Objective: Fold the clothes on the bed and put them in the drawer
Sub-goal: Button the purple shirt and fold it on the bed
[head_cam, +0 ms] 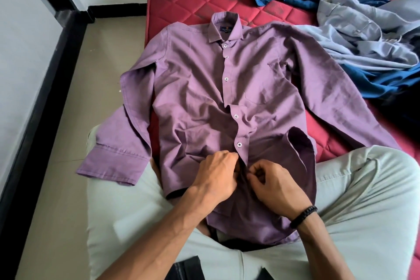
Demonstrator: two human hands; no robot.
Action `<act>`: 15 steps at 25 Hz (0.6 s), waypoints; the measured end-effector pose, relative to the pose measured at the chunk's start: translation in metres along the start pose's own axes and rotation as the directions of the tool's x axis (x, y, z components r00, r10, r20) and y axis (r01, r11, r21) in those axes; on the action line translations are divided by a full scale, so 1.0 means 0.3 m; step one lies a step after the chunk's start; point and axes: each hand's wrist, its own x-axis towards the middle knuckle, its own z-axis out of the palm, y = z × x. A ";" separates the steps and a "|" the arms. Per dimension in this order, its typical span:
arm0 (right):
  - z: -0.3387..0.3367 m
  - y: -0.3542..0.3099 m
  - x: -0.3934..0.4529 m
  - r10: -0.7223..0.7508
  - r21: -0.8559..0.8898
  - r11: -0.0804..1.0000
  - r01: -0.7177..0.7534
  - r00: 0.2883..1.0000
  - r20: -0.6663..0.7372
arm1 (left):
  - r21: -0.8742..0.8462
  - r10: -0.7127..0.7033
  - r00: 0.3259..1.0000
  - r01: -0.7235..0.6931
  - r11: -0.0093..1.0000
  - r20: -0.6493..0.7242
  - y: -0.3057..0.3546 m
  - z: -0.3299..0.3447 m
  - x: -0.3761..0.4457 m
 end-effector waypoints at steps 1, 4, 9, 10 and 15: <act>-0.006 -0.007 -0.003 0.010 0.001 1.000 -0.010 1.000 0.013 | 0.002 0.014 1.000 -0.014 1.000 -0.027 0.000 -0.003 -0.004; -0.008 -0.026 -0.015 0.013 0.036 0.999 -0.011 0.999 -0.046 | -0.076 -0.005 0.985 -0.008 0.997 -0.172 -0.011 -0.004 -0.034; 0.019 -0.042 -0.034 -0.029 0.165 0.984 0.060 0.982 -0.186 | -0.427 -0.206 0.942 0.078 0.901 -0.264 0.003 -0.001 -0.098; 0.023 -0.045 -0.037 -0.034 0.179 0.981 0.073 0.977 -0.212 | -0.456 -0.226 0.938 0.085 0.886 -0.263 0.010 0.002 -0.107; 0.042 -0.040 -0.030 -0.038 0.205 0.974 0.093 0.966 -0.257 | -0.507 -0.266 0.923 0.093 0.857 -0.280 0.023 0.004 -0.114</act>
